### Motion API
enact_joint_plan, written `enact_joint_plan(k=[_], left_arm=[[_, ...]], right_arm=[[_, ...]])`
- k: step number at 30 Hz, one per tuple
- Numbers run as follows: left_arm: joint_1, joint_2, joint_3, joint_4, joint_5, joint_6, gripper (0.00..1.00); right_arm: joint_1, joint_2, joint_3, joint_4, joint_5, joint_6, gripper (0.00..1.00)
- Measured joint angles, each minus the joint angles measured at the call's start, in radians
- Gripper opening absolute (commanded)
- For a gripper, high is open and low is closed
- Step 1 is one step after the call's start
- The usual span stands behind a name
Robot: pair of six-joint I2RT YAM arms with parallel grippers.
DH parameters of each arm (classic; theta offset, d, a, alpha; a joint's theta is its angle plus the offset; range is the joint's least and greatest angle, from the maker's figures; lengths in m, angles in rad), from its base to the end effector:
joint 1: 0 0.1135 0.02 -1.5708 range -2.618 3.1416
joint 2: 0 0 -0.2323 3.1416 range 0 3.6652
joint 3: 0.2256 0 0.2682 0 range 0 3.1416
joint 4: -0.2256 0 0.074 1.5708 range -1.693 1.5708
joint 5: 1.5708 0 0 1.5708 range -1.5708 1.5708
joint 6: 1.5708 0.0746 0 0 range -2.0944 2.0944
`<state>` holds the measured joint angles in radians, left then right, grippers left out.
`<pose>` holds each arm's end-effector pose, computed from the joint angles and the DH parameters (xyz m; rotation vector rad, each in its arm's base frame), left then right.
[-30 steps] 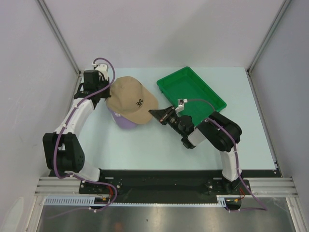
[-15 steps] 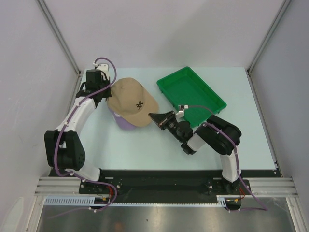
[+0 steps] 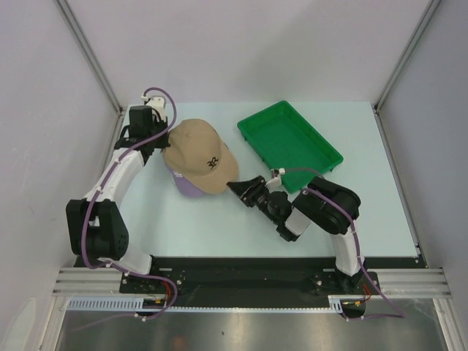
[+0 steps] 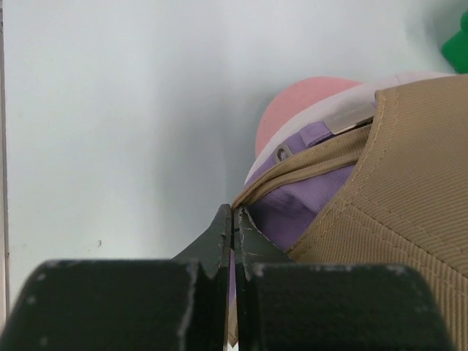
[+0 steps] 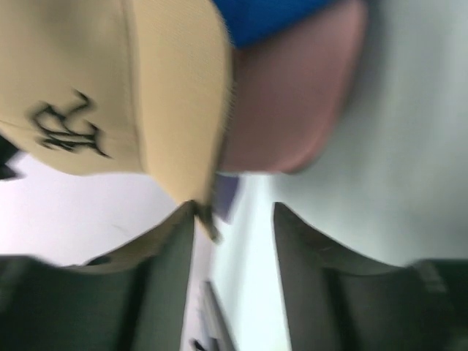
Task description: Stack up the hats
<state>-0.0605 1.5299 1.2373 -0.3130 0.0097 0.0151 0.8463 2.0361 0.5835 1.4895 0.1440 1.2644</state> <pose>0.3995 -0.0249 0.2431 0.0878 2.1748 -0.0364 0.2482 0.2642 0.0741 0.4922 1.6876 1.5203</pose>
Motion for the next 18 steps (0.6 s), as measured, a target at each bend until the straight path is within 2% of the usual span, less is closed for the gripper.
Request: enact_joint_plan(k=[2, 6, 9, 10, 12, 13, 16, 18], left_arm=[[0.000, -0.011, -0.008, 0.003, 0.016, 0.013, 0.00], [-0.001, -0.035, -0.026, 0.003, 0.033, 0.038, 0.07], [-0.001, -0.051, -0.035, -0.004, 0.042, 0.047, 0.22], [-0.001, -0.056, -0.035, -0.008, 0.042, 0.049, 0.35], [-0.001, -0.068, -0.036, -0.019, 0.031, 0.053, 0.48], [-0.001, -0.073, -0.036, -0.024, 0.026, 0.050, 0.60], [0.001, -0.111, -0.047, -0.045, -0.003, 0.055, 0.77], [0.000, -0.149, -0.058, -0.057, -0.018, 0.048, 0.81]], right_arm=[[0.002, -0.002, -0.032, -0.034, 0.001, -0.040, 0.69], [0.008, -0.061, -0.098, -0.109, 0.008, -0.140, 0.77], [0.020, -0.157, -0.157, -0.156, 0.018, -0.216, 0.81], [0.025, -0.197, -0.175, -0.161, 0.026, -0.239, 0.81], [0.035, -0.281, -0.209, -0.168, 0.039, -0.278, 0.82], [0.039, -0.324, -0.228, -0.168, 0.048, -0.298, 0.82], [0.051, -0.452, -0.276, -0.182, 0.081, -0.362, 0.83], [0.057, -0.574, -0.294, -0.237, 0.111, -0.419, 0.83]])
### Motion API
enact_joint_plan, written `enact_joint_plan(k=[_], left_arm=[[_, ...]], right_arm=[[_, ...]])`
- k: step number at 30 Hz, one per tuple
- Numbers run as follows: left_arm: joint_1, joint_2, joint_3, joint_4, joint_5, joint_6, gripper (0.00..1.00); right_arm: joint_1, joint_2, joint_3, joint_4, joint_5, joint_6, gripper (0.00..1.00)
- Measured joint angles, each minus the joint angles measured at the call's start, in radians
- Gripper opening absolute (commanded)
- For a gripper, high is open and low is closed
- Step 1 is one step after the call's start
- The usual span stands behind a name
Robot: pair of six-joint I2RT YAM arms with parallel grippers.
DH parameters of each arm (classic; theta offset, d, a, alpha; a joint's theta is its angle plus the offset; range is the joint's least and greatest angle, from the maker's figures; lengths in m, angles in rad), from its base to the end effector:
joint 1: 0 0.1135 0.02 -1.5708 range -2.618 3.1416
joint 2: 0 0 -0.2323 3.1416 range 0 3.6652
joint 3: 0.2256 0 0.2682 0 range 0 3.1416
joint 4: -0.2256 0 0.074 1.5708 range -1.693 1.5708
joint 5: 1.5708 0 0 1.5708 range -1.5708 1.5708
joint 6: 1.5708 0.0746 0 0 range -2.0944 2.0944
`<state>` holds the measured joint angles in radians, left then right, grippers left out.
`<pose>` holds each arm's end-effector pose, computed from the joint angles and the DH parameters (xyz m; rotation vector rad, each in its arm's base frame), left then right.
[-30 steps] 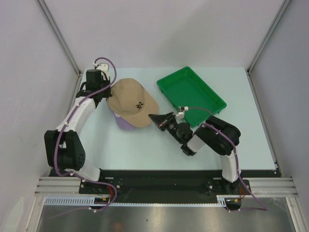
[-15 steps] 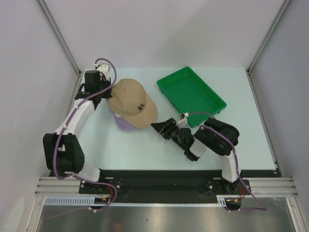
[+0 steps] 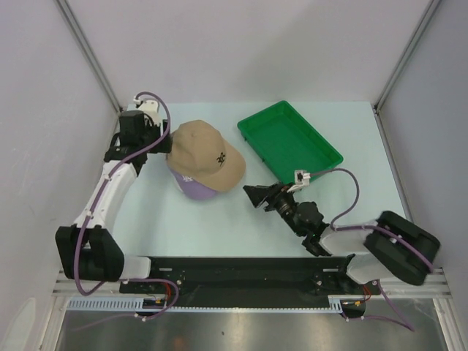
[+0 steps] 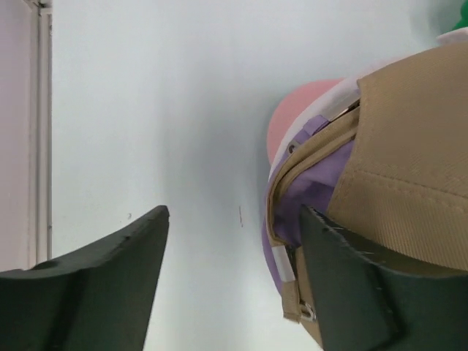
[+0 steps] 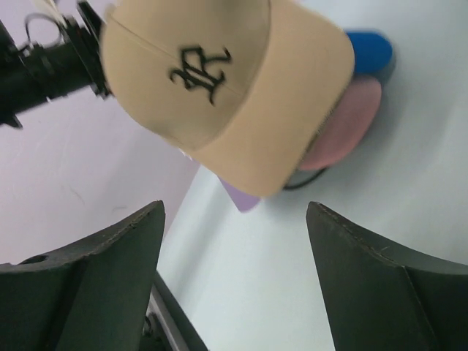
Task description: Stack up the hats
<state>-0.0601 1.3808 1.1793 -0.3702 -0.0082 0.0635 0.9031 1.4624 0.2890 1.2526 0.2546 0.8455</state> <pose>0.3686 -0.0216 0.2677 0.1276 2.1387 0.0108 0.1987 0.2217 0.1382 0.1760 1.6101 1.2005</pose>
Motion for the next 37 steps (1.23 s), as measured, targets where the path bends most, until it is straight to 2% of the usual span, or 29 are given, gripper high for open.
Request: enact_joint_plan(k=[8, 14, 17, 21, 24, 27, 37], left_arm=[[0.000, -0.110, -0.005, -0.033, -0.064, -0.011, 0.87], [0.034, -0.155, -0.007, -0.109, -0.160, -0.040, 1.00], [0.116, -0.248, -0.055, -0.100, -0.195, -0.087, 1.00], [0.172, -0.439, -0.156, -0.060, -0.214, -0.128, 1.00], [0.168, -0.559, -0.230, 0.010, -0.144, -0.142, 1.00], [0.160, -0.622, -0.289, 0.047, -0.098, -0.146, 1.00], [0.096, -0.616, -0.297, 0.060, -0.074, -0.169, 1.00]], right_arm=[[0.003, -0.430, 0.000, -0.350, 0.123, -0.206, 0.86], [-0.030, -0.605, 0.043, -0.671, 0.210, -0.313, 0.89], [-0.092, -0.642, 0.104, -0.853, 0.238, -0.361, 0.90], [-0.270, -0.701, 0.166, -1.052, 0.234, -0.393, 0.90], [-0.369, -0.776, 0.176, -1.154, 0.235, -0.410, 0.90], [-0.404, -0.848, 0.182, -1.228, 0.243, -0.430, 0.90], [-0.417, -0.982, 0.187, -1.365, 0.343, -0.458, 0.90]])
